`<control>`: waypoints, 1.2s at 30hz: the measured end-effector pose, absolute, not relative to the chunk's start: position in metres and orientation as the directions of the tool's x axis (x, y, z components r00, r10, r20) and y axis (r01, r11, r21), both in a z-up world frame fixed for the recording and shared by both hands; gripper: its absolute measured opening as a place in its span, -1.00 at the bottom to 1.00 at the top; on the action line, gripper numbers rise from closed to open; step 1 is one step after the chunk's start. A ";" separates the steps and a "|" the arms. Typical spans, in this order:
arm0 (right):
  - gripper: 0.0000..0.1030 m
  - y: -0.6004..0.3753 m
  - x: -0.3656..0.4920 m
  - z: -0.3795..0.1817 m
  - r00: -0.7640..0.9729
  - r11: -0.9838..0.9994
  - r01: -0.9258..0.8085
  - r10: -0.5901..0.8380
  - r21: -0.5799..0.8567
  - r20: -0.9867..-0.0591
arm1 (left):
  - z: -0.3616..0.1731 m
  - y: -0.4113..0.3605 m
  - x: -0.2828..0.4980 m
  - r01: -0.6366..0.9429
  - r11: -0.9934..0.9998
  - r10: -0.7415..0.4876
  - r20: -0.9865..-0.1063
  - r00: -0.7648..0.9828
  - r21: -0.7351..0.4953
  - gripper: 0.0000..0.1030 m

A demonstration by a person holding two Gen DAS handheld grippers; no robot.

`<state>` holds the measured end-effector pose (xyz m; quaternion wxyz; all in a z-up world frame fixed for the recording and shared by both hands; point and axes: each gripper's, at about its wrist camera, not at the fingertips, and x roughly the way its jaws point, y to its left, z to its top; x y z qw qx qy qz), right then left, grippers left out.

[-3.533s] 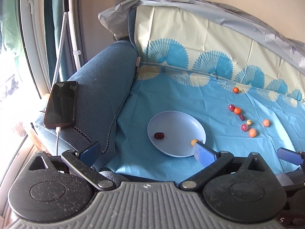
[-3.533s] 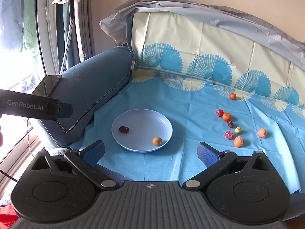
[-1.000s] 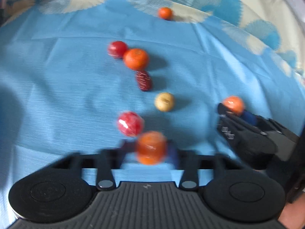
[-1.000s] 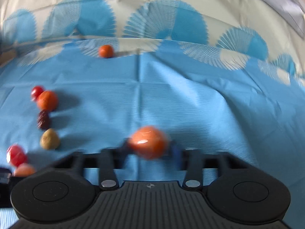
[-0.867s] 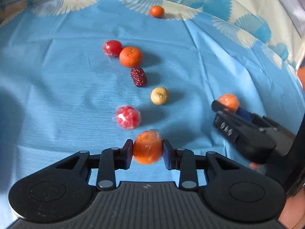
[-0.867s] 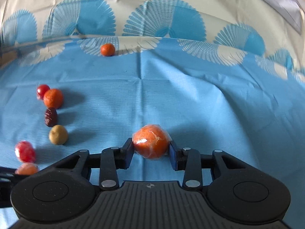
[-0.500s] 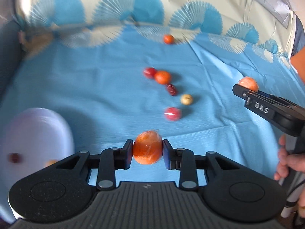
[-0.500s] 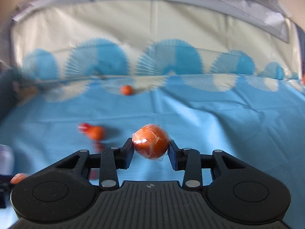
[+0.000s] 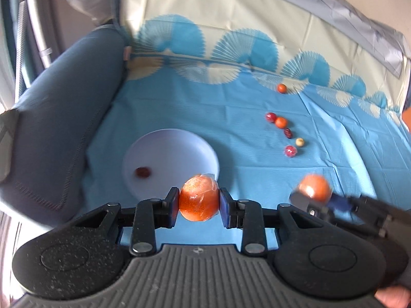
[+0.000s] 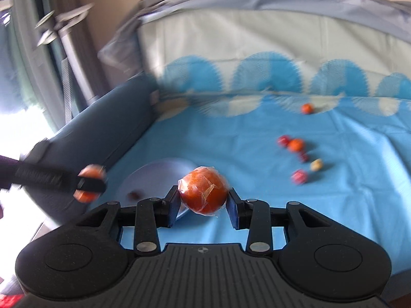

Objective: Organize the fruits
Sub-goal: 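Carry both tangerines over the blue plate and open both grippers to release them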

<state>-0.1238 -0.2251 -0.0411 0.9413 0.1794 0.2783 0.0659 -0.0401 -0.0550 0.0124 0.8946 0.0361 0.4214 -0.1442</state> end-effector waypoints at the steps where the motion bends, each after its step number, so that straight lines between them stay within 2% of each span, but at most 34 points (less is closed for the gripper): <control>1: -0.23 -0.214 -0.131 -0.037 0.831 0.929 -0.038 0.235 0.369 -0.504 | 0.015 -0.045 -0.046 0.280 0.958 -0.231 -0.760 0.607 -0.068 -0.30; 16: -0.23 -0.120 -0.192 0.006 0.830 0.963 -0.172 0.256 0.210 -0.495 | 0.038 0.046 -0.107 0.213 0.968 -0.245 -0.682 0.689 -0.132 -0.30; 26: -0.23 -0.106 -0.198 0.017 0.837 0.968 -0.198 0.249 0.154 -0.487 | 0.042 0.062 -0.112 0.193 0.969 -0.246 -0.659 0.711 -0.153 -0.30; 36: -0.23 -0.103 -0.195 0.016 0.834 0.968 -0.203 0.251 0.151 -0.491 | 0.036 0.060 -0.108 0.183 0.971 -0.240 -0.675 0.697 -0.156 -0.30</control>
